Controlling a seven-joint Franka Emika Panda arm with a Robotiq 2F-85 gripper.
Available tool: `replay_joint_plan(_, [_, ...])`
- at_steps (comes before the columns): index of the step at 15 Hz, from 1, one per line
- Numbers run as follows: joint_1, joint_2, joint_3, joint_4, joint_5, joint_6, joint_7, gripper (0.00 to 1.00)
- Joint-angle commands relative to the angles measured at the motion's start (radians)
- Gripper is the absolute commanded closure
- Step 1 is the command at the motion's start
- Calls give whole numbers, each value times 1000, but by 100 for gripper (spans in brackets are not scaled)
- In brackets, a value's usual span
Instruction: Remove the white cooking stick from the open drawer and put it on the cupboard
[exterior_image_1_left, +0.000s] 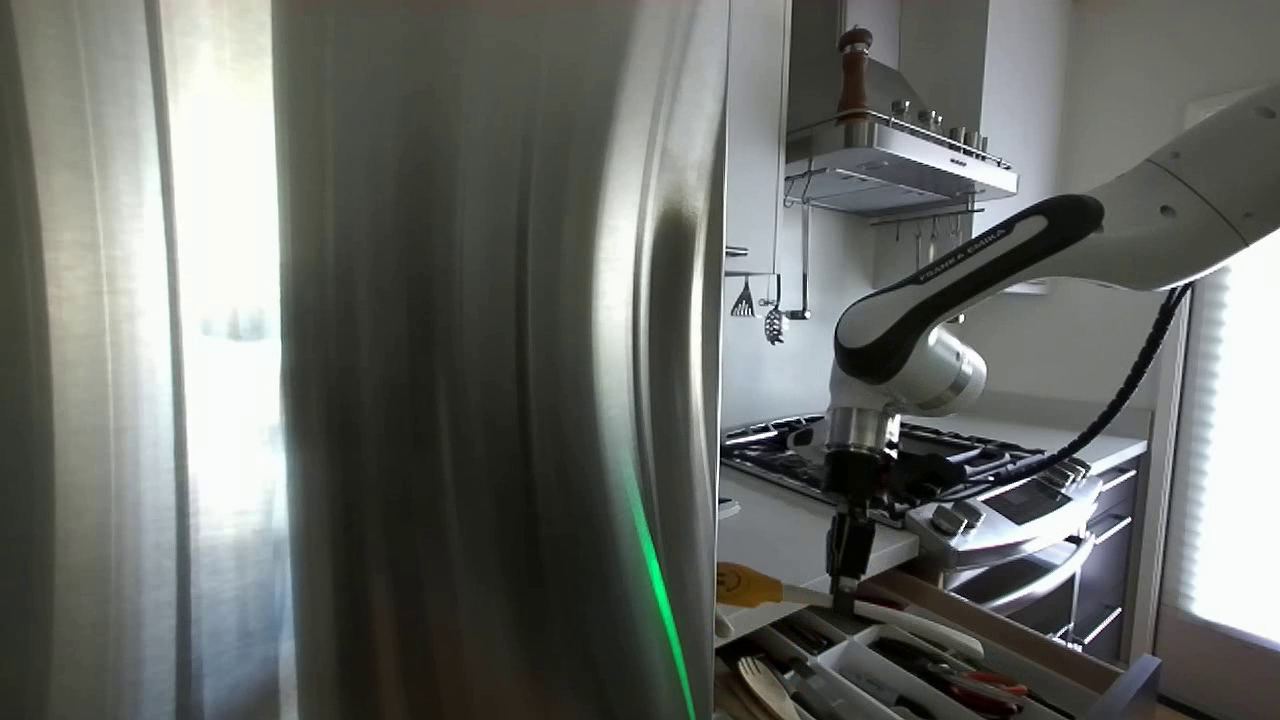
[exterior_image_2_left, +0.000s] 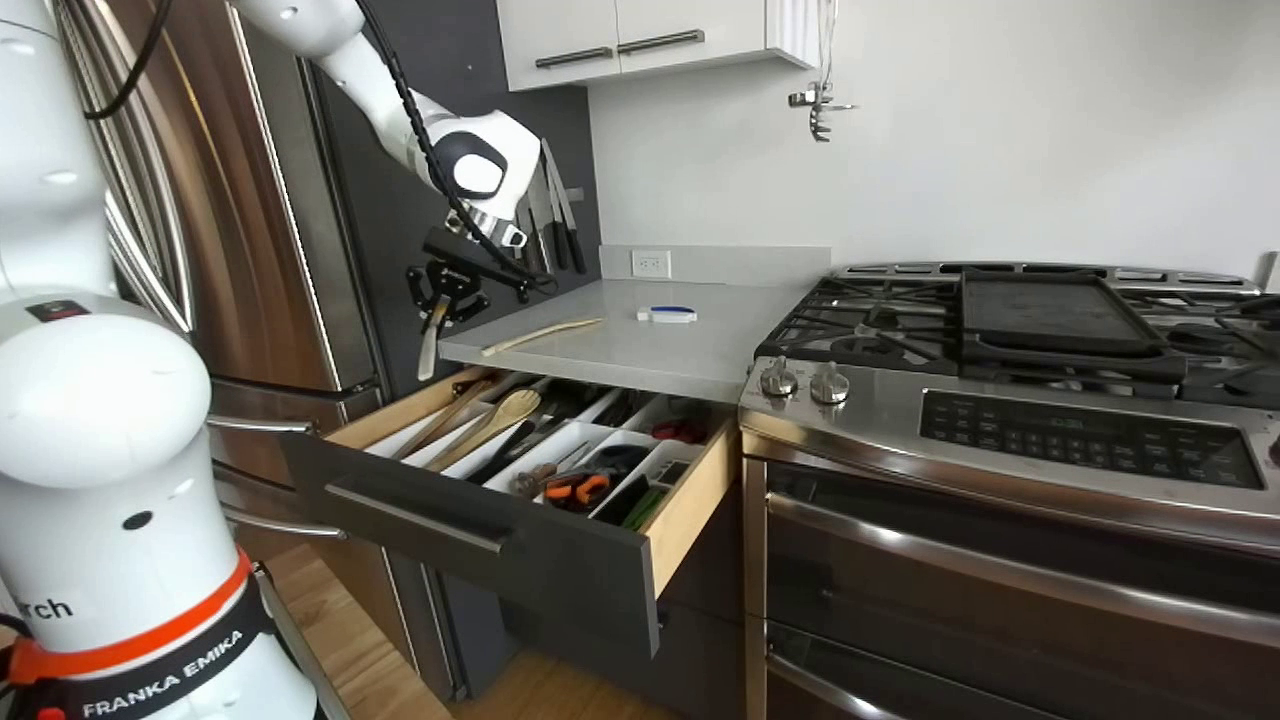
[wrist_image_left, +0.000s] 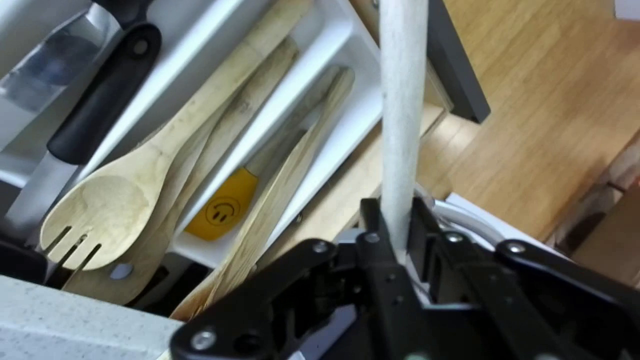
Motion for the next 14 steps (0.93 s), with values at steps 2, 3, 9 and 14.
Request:
replay_joint_plan(2, [-35,1,-73,32,177,-26,17,96])
replay_joint_plan(3, [-43,4,-87,40,202,-20,39,96])
replay_joint_plan(9, [-65,75,-128,153,311,52,248,96])
replay_joint_plan(14, [-33,172,-109,252,244,294,530,96])
